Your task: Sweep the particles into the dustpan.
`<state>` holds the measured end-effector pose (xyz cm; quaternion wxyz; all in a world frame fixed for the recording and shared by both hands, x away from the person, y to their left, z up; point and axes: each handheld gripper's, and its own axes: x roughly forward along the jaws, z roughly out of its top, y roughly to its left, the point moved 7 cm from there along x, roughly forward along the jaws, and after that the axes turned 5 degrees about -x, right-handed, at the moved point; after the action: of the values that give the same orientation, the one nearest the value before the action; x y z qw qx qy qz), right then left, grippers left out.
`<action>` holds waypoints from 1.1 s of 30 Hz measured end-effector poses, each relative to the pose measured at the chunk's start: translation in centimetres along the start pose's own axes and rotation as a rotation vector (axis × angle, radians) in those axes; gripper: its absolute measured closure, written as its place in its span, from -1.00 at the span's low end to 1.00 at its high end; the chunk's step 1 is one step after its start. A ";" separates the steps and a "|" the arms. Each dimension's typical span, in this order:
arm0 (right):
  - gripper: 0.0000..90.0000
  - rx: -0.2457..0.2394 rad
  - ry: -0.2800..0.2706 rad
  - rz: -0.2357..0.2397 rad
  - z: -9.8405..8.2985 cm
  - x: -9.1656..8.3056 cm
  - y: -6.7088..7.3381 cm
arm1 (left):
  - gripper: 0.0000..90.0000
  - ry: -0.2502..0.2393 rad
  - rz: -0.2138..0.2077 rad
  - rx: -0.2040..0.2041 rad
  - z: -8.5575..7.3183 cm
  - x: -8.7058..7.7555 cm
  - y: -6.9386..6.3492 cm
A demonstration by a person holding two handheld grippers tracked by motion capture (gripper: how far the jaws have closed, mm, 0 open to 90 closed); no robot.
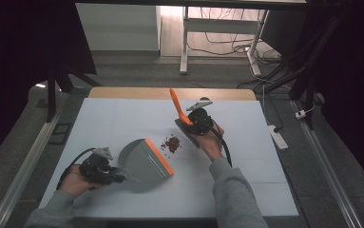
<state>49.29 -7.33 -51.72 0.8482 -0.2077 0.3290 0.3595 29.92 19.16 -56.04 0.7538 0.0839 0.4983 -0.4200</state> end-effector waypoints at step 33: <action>0.57 -0.032 0.069 0.012 0.8 3.3 1.4 | 0.37 0.013 0.005 -0.034 0.5 0.7 0.2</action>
<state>50.31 -4.36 -53.62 0.8308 -0.2317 0.3532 0.3623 30.49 18.59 -56.39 0.7527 0.0751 0.5103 -0.4091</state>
